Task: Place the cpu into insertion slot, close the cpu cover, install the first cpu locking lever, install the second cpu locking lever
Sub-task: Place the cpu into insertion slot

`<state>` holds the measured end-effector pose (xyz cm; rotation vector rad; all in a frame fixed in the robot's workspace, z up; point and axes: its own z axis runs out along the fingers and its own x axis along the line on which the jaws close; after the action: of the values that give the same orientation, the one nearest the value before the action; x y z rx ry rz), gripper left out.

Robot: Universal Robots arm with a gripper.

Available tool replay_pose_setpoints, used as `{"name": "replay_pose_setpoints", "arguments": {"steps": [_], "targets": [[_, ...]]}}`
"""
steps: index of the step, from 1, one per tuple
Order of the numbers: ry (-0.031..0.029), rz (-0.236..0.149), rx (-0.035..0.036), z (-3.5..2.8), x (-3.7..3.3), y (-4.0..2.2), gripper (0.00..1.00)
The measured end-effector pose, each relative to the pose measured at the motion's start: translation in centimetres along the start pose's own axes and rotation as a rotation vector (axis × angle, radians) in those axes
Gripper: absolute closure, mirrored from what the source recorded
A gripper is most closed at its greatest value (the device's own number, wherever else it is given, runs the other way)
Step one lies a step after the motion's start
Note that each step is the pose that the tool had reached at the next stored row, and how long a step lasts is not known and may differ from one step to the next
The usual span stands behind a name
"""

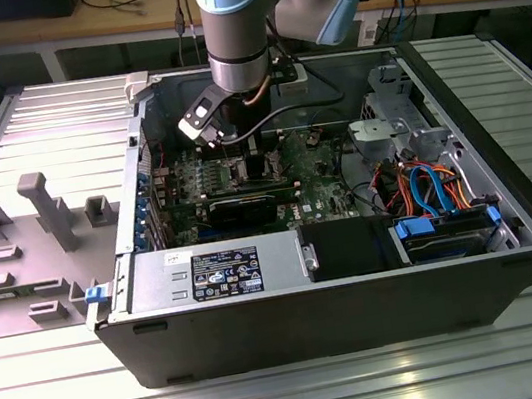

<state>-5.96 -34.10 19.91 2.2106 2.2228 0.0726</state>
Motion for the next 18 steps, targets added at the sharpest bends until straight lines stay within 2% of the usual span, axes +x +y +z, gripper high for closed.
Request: {"name": "replay_pose_setpoints", "arguments": {"steps": [18], "targets": [[0.0,0.0,-0.0001,-0.23,0.01,0.01,0.46]]}}
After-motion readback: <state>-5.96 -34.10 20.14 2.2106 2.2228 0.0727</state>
